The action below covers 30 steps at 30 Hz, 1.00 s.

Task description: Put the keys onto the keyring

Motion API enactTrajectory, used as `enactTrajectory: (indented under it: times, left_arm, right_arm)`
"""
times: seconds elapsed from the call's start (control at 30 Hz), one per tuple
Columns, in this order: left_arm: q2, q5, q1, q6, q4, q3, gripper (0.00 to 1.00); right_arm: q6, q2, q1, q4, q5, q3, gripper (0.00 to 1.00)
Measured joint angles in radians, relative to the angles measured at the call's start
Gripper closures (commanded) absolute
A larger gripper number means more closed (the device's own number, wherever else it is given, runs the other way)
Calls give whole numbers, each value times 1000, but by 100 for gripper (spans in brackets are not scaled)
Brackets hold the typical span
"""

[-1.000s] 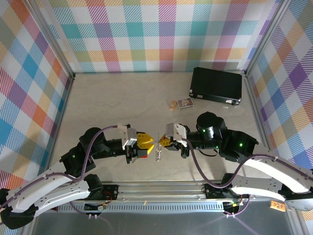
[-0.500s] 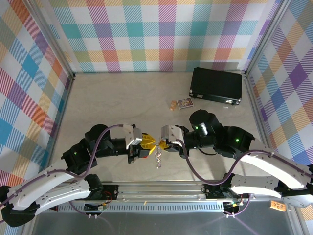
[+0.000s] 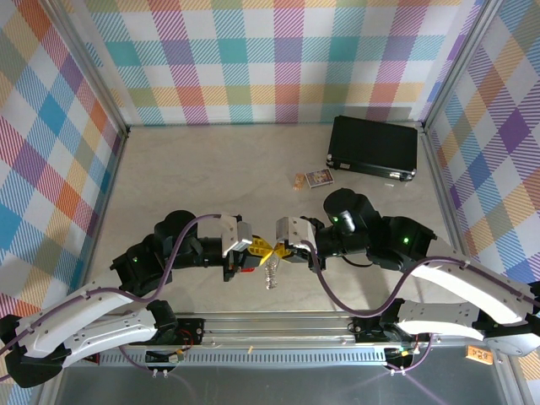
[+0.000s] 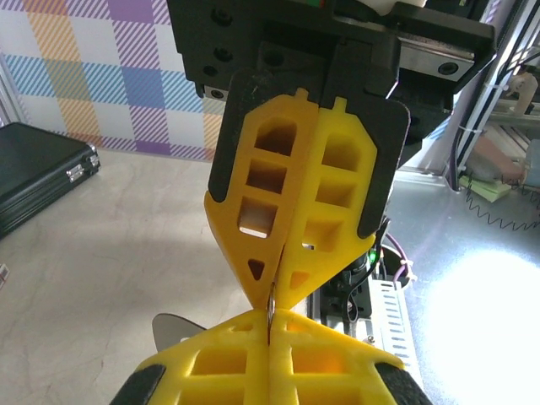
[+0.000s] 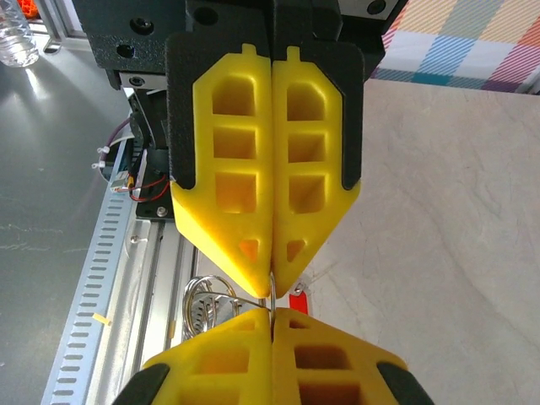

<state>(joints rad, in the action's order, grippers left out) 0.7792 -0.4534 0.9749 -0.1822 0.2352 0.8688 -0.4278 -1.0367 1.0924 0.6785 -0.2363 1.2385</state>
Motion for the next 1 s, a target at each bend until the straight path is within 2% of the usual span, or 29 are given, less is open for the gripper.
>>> enactTrajectory:
  times: [0.07, 0.3, 0.4, 0.47, 0.73, 0.87, 1.0]
  left_arm:
    - [0, 0, 0, -3, 2, 0, 100]
    - [-3, -1, 0, -3, 2, 0, 100]
    - [-10, 8, 0, -2, -1, -1, 100]
    - [-18, 23, 0, 2, -9, -3, 100]
    - [-42, 71, 0, 14, -55, -42, 100]
    - [-62, 90, 0, 29, -55, -63, 100]
    - [-92, 121, 0, 44, -55, -80, 100]
  right_arm:
    - [0, -2, 0, 1, 0, 0, 100]
    - [0, -3, 0, 0, -4, 1, 100]
    - [8, -2, 0, -8, -4, 1, 83]
    - [21, -2, 0, -22, -8, 0, 68]
    - [75, 48, 0, -68, 39, -32, 35]
    - [122, 101, -28, -99, 72, -81, 24]
    - [182, 143, -93, -122, 89, -131, 19]
